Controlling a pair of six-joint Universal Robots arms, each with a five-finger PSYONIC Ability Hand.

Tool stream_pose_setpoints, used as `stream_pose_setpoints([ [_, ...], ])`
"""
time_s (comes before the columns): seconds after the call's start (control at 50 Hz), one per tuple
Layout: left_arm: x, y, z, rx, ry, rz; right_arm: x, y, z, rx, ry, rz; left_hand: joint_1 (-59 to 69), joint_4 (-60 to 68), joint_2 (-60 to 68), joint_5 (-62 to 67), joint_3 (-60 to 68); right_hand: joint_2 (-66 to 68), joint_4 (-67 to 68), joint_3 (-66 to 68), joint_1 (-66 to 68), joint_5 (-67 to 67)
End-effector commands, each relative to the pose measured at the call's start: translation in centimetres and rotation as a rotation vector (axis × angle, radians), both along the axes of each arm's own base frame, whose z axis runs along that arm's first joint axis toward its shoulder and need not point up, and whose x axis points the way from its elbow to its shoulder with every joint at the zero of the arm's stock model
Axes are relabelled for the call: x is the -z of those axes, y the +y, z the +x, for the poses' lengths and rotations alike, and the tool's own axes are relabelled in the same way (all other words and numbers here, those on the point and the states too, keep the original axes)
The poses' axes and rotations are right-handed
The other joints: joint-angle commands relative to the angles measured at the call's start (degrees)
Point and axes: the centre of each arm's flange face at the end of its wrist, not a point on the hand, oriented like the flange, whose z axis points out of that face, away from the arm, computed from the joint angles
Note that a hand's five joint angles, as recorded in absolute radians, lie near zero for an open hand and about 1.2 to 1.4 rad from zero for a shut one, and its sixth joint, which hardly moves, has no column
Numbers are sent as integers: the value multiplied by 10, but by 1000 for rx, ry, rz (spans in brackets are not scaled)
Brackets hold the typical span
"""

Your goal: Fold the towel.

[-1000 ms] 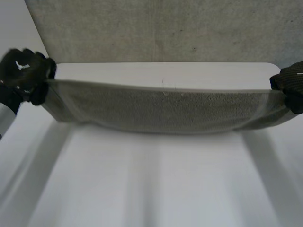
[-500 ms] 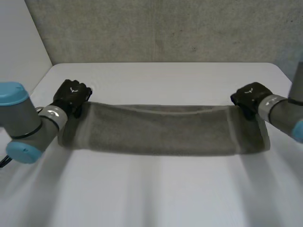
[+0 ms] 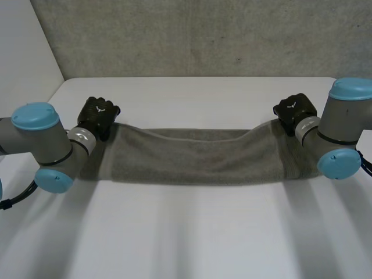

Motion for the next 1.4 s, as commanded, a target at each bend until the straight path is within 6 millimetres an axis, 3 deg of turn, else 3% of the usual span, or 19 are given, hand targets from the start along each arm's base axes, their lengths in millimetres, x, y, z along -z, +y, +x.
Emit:
stream_pose_setpoints([
  [0.02,-6,-5,4,-49,2,-22,-5,-5,-3,45,-2,-42,-59,-79,-77,-174,-91,37,29,31,31,22],
  [0.28,0,-4,4,-55,-1,-13,-4,-6,-4,60,-2,-44,-59,-79,-77,-174,-91,37,29,31,31,22],
  [0.48,9,-3,-4,-38,1,-29,11,-7,3,56,6,-41,-59,-79,-77,-174,-91,37,29,31,31,22],
  [0.5,10,-3,-5,-38,1,-27,14,-7,2,63,12,-37,-277,-297,-295,-391,-308,-114,-122,-120,-119,-129],
  [0.52,12,-2,-6,-40,-1,-24,16,-6,3,71,18,-35,-640,-660,-658,-755,-672,-487,-495,-493,-492,-502],
  [0.54,12,-2,-6,-40,-1,-24,16,-6,3,71,18,-35,-644,-664,-662,-759,-676,-491,-498,-497,-496,-506],
  [0.56,13,-1,-6,-42,-5,-21,17,-6,2,89,24,-30,-752,-772,-770,-867,-784,-663,-671,-669,-669,-678],
  [0.7,5,0,-1,-98,-5,-28,11,1,-1,110,17,-22,-759,-779,-777,-874,-791,-663,-671,-669,-669,-678],
  [0.74,-2,1,0,-104,2,-36,-10,6,-4,112,9,-50,-759,-779,-777,-874,-791,-663,-671,-669,-669,-678],
  [0.78,-20,9,6,-109,27,-47,-23,11,-7,114,2,-62,-758,-778,-777,-873,-790,-663,-671,-669,-669,-678],
  [0.8,-20,9,6,-109,28,-47,-23,12,-7,114,2,-62,-758,-778,-777,-873,-790,-663,-671,-669,-669,-678],
  [0.84,-35,20,10,-104,78,-49,-39,25,-10,92,-15,-59,-757,-777,-775,-871,-788,-663,-671,-669,-669,-678],
  [0.94,-58,45,10,-44,209,-18,-45,51,-10,11,-42,-7,-753,-773,-772,-868,-785,-663,-671,-669,-669,-678],
  [0.96,-58,45,10,-43,210,-18,-44,61,-10,-8,-51,27,-753,-773,-772,-868,-785,-663,-671,-669,-669,-678],
  [1.0,-67,64,10,0,281,23,-43,70,-12,-18,-61,68,-751,-772,-770,-866,-783,-663,-671,-669,-669,-678],
  [1.12,-65,88,12,20,322,86,-26,87,-30,19,-75,225,-751,-772,-770,-866,-783,-572,-579,-578,-577,-587],
  [1.22,-57,111,17,16,317,136,-11,90,-40,41,-70,273,-751,-772,-770,-866,-783,-568,-576,-574,-573,-583],
  [1.34,-51,118,16,18,312,156,-3,84,-48,55,-82,265,-751,-772,-770,-866,-783,-565,-572,-571,-570,-580],
  [1.4,-51,118,16,21,312,157,11,79,-50,60,-82,274,-751,-772,-770,-866,-783,-545,-552,-551,-550,-560],
])
